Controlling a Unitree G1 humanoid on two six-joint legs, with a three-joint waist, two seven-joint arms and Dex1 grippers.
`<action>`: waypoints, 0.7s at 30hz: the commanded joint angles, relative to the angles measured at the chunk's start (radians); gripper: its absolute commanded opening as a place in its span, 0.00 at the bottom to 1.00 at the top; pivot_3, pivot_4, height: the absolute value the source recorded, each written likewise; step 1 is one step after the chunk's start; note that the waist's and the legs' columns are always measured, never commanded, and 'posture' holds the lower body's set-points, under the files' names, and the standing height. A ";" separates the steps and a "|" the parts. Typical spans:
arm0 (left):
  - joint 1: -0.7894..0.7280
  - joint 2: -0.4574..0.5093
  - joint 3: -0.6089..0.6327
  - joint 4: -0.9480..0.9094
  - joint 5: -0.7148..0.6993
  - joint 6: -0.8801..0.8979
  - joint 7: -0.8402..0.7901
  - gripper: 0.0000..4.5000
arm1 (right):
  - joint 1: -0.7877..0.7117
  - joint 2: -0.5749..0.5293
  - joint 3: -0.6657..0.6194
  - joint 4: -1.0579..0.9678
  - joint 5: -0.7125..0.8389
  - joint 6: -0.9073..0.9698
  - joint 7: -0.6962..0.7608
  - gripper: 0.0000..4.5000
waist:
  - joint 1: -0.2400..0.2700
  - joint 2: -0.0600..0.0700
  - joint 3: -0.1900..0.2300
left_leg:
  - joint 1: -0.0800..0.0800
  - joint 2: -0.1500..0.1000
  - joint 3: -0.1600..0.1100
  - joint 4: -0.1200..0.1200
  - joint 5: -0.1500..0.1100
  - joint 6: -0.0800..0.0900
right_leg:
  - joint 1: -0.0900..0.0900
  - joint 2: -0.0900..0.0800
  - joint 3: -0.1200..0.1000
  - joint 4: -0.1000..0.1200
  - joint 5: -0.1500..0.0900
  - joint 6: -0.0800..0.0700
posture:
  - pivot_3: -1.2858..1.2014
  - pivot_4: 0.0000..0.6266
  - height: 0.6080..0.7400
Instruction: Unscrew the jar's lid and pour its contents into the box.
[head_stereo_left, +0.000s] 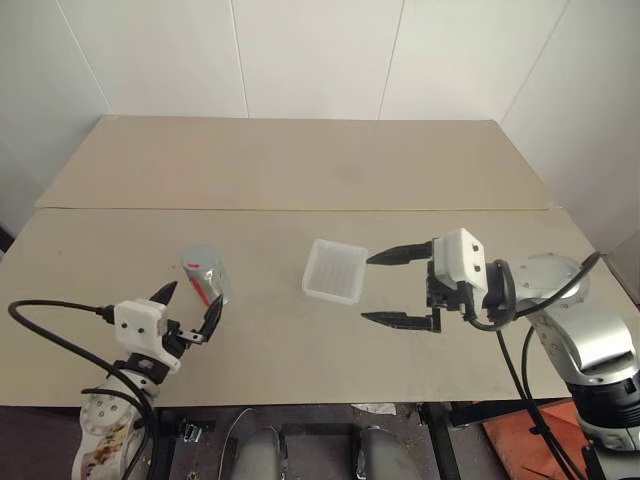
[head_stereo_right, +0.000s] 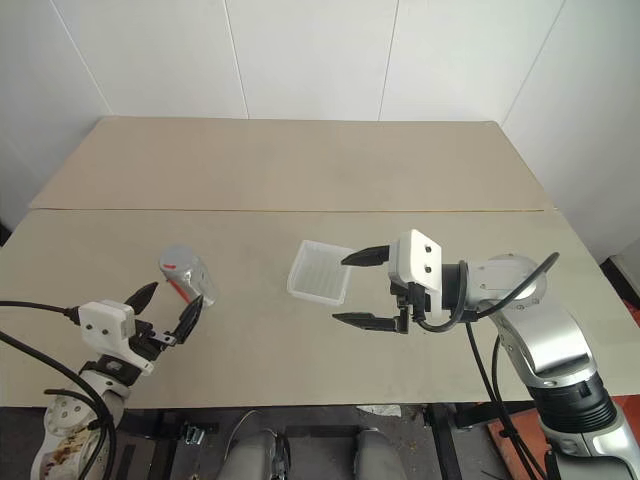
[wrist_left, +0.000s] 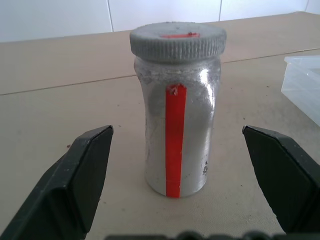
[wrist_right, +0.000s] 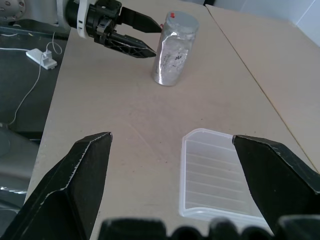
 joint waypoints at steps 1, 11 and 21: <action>-0.064 0.001 -0.017 0.030 0.016 -0.034 0.021 1.00 | 0.014 -0.005 -0.033 -0.056 0.003 -0.026 -0.017 1.00 | 0.003 0.000 0.000 | 0.000 0.000 0.000 0.000 0.000 0.000 | 0.000 0.000 0.000 0.000 0.000 0.000 | 0.52 0.24 1.00; -0.205 0.011 -0.041 0.148 0.021 -0.041 0.030 1.00 | 0.034 -0.009 -0.039 -0.080 0.005 -0.018 -0.035 1.00 | -0.001 0.000 0.000 | 0.000 0.000 0.000 0.000 0.000 0.000 | 0.000 0.000 0.000 0.000 0.000 0.000 | 0.52 0.24 1.00; -0.251 0.033 -0.077 0.213 0.052 -0.052 0.021 0.79 | 0.045 -0.008 -0.049 -0.101 0.013 -0.008 -0.054 1.00 | 0.001 0.000 0.000 | 0.000 0.000 0.000 0.000 0.000 0.000 | 0.000 0.000 0.000 0.000 0.000 0.001 | 0.52 0.24 1.00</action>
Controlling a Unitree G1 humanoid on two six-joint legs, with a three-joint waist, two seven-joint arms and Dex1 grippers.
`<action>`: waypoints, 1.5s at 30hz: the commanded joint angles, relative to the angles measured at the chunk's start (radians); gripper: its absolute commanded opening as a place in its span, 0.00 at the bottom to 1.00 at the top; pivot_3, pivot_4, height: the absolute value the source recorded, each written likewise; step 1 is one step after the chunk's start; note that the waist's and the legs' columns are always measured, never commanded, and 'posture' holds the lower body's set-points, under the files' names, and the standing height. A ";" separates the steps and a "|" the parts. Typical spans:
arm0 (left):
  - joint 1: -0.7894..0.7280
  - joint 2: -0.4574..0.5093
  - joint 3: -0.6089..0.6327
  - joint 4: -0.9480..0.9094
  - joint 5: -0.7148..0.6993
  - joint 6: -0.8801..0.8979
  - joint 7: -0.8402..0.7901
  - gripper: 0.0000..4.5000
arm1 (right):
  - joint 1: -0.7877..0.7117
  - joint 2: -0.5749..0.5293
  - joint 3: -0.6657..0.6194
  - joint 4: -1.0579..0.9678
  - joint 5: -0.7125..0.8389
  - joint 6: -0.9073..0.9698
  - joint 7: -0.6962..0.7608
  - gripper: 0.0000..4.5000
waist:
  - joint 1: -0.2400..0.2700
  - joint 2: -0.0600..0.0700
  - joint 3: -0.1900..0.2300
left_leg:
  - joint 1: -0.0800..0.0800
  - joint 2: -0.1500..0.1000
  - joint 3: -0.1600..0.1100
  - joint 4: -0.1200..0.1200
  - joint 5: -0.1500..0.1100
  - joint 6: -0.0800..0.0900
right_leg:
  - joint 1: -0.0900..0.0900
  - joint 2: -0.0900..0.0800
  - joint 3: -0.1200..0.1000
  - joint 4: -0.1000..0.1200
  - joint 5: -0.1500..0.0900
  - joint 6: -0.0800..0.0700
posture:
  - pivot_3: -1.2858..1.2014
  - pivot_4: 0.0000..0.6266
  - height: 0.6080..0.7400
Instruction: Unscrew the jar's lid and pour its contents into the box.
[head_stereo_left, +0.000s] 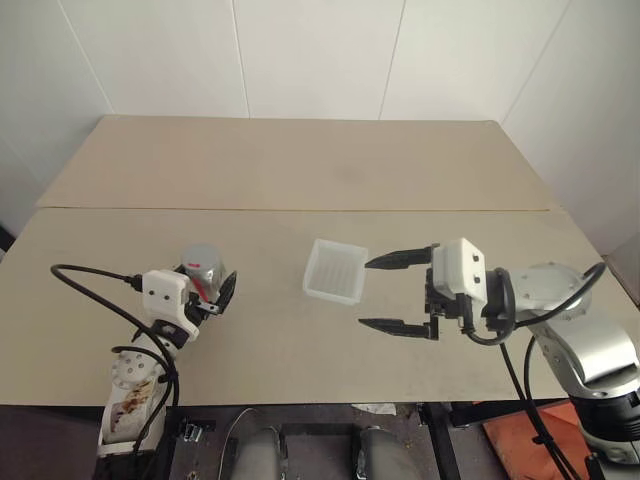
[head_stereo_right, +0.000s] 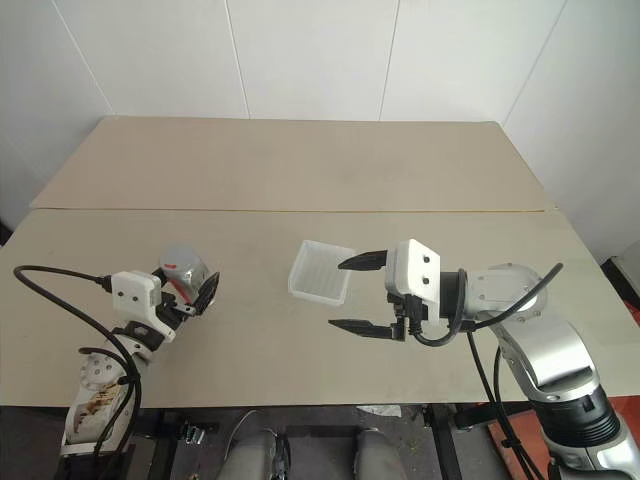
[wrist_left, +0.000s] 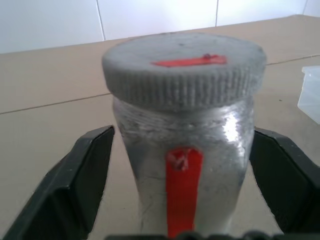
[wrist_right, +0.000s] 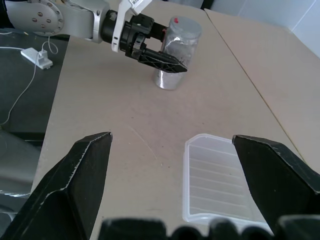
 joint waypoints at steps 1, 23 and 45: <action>-0.048 0.009 -0.011 0.026 0.010 -0.031 -0.002 0.73 | -0.004 -0.007 -0.041 -0.033 0.017 -0.006 -0.016 1.00 | 0.001 0.000 0.000 | 0.000 0.000 0.000 0.000 0.000 0.000 | 0.000 0.000 0.000 0.000 0.000 0.000 | 0.52 0.24 1.00; -0.414 0.417 -0.093 0.043 -0.451 0.383 -0.752 0.43 | -0.372 0.255 0.037 0.142 0.107 0.219 -0.175 1.00 | -0.014 0.000 0.000 | -0.001 0.000 0.001 0.000 0.001 -0.001 | -0.002 0.001 0.000 0.002 0.000 0.000 | 0.52 0.24 1.00; -0.704 0.243 -0.226 0.372 -0.293 0.204 -0.993 0.43 | -0.555 0.431 0.151 0.243 0.048 0.380 -0.314 1.00 | -0.024 0.000 0.000 | -0.006 0.000 0.006 0.000 0.001 -0.001 | -0.004 0.001 -0.002 0.002 0.000 0.001 | 0.52 0.24 1.00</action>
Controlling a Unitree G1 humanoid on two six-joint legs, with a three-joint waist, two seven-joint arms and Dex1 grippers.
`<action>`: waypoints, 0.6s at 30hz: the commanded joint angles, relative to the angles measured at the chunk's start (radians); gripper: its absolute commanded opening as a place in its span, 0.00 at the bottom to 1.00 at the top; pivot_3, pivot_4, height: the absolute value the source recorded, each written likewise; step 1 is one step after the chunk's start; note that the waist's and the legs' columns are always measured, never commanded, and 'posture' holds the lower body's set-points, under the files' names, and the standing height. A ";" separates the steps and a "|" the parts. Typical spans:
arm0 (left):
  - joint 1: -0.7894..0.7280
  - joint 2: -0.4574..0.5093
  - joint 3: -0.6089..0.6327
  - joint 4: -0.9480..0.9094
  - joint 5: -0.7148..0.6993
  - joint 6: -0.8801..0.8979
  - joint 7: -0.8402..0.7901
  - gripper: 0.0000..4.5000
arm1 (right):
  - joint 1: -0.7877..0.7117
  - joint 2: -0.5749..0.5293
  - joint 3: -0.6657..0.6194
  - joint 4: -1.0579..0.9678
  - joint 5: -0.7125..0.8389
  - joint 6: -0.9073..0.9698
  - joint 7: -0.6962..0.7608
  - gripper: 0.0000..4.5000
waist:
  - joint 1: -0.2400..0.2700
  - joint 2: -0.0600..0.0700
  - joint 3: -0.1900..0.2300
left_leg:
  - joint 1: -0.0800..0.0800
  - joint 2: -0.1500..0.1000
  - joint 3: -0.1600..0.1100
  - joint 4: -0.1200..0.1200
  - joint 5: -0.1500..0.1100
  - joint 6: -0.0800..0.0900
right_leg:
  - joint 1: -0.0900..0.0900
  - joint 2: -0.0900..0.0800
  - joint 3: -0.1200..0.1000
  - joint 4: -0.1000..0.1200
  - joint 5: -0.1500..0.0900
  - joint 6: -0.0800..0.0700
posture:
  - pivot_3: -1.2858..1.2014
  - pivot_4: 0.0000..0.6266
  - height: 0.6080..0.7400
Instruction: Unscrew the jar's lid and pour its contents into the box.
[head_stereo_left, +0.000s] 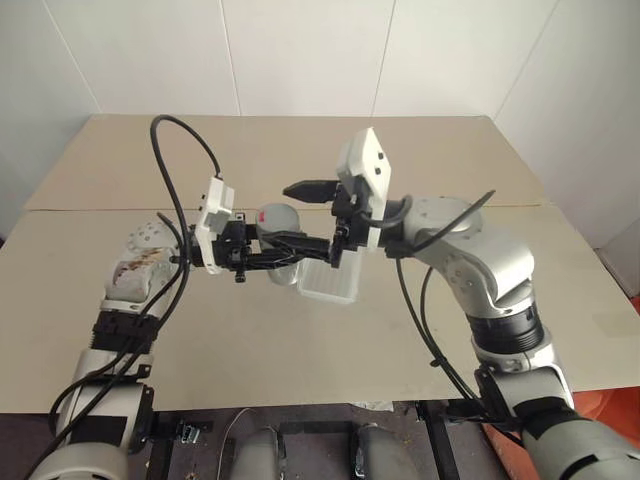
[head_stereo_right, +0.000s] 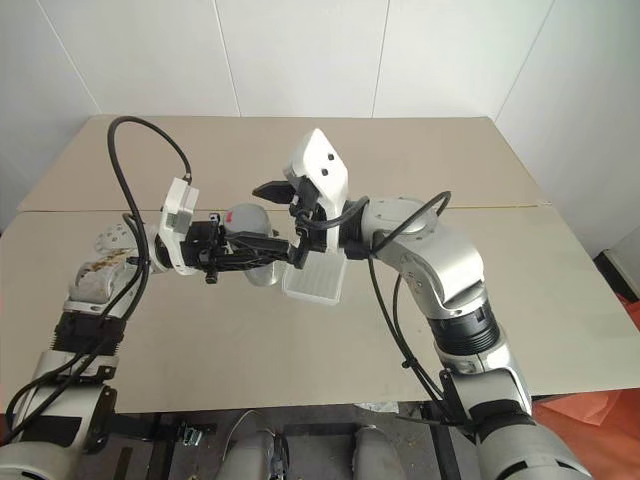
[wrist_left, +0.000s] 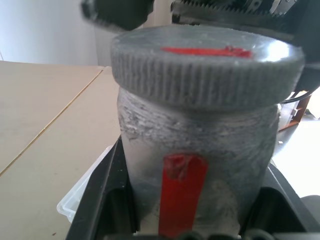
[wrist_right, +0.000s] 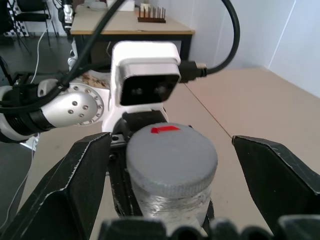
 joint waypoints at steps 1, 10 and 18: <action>-0.027 -0.007 0.011 -0.011 0.004 -0.022 -0.010 0.43 | -0.043 0.009 0.006 0.013 -0.019 -0.002 -0.005 1.00 | 0.000 0.000 0.000 | 0.000 0.000 0.000 0.000 0.000 0.000 | 0.000 0.000 0.000 0.000 0.000 0.000 | 0.52 0.24 1.00; -0.004 -0.002 0.016 -0.048 0.000 -0.014 -0.031 0.43 | -0.051 0.047 -0.027 0.068 0.017 -0.037 0.061 0.61 | 0.000 0.000 0.000 | 0.000 0.000 -0.001 0.000 0.000 0.000 | 0.000 0.000 0.000 0.000 0.000 0.000 | 0.52 0.24 1.00; -0.045 0.071 0.010 -0.147 -0.149 0.116 -0.197 0.43 | -0.151 0.051 -0.001 0.291 0.091 -0.279 0.592 0.61 | -0.002 0.000 0.000 | -0.001 0.000 -0.001 0.000 0.000 0.000 | -0.001 0.000 0.000 0.000 0.000 0.000 | 0.52 0.24 1.00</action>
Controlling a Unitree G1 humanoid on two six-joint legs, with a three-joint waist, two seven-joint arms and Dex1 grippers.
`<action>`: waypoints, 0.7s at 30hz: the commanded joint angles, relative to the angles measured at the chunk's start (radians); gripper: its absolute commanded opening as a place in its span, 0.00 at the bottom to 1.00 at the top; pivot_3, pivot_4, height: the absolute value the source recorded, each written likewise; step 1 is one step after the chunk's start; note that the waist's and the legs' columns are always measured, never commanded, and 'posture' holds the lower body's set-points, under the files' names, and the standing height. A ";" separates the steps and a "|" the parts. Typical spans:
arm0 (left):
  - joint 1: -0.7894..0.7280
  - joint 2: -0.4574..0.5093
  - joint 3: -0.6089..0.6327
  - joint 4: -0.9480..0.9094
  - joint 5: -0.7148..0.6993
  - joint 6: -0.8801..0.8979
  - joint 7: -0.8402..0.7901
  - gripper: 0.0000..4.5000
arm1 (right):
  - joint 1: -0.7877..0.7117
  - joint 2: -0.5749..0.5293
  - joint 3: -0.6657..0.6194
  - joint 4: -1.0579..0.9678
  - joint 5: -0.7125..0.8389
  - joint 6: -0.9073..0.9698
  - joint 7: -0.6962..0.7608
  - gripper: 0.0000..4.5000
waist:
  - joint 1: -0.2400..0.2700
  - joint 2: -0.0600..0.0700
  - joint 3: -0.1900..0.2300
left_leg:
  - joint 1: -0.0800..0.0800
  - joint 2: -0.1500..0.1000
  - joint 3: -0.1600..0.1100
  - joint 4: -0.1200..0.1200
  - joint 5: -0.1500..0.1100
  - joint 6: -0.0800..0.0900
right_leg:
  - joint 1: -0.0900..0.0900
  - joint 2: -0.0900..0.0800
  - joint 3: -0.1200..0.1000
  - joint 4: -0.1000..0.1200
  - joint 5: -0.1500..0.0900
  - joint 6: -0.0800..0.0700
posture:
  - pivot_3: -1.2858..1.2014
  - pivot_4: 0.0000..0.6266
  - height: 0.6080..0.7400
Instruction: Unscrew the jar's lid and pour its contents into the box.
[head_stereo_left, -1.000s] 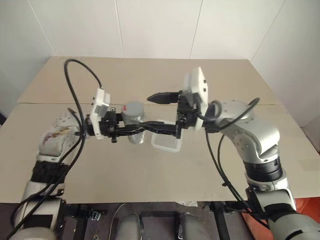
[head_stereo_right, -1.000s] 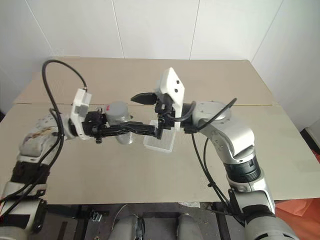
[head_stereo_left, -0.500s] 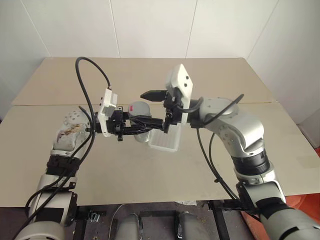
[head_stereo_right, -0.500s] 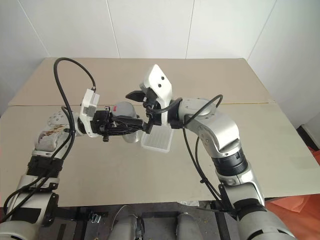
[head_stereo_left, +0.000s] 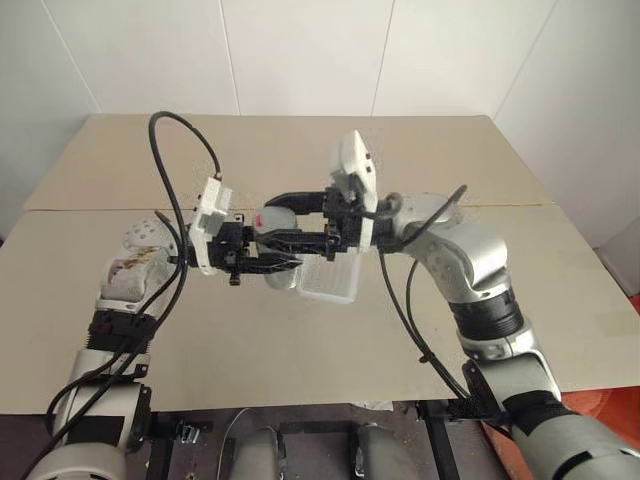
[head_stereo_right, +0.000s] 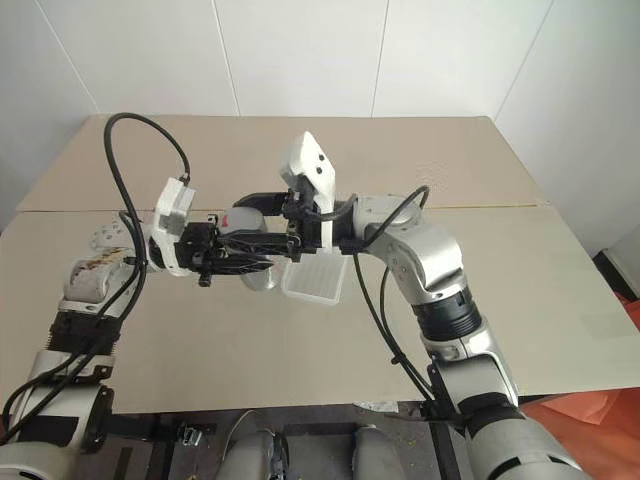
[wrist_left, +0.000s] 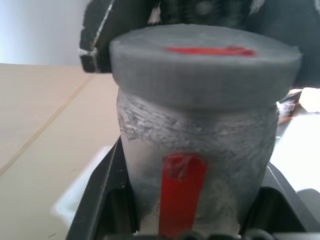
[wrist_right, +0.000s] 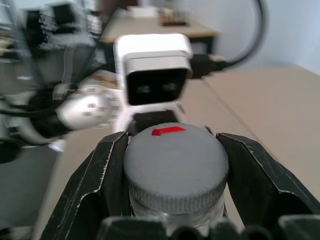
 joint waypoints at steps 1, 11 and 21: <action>-0.045 0.072 -0.009 -0.128 -0.148 0.079 -0.108 0.43 | -0.116 0.009 0.010 0.126 0.067 -0.174 0.393 0.61 | -0.002 0.000 0.000 | 0.000 0.000 0.000 0.000 0.000 0.000 | 0.000 0.000 0.000 0.000 0.000 0.000 | 0.52 0.24 1.00; -0.046 0.126 -0.052 -0.206 -0.230 0.068 -0.113 0.43 | -0.289 0.050 0.116 0.468 0.038 -0.390 0.562 0.78 | 0.001 0.001 0.001 | 0.002 0.000 -0.005 0.000 0.000 0.000 | 0.001 0.001 0.001 0.001 0.000 0.000 | 0.52 0.24 1.00; 0.057 0.105 0.046 -0.080 -0.082 -0.010 0.018 0.43 | -0.064 -0.052 -0.045 0.069 0.002 -0.228 0.176 0.99 | 0.005 0.001 0.001 | -0.003 0.000 -0.002 0.001 0.000 0.000 | -0.001 -0.001 -0.003 0.002 0.000 0.000 | 0.52 0.24 1.00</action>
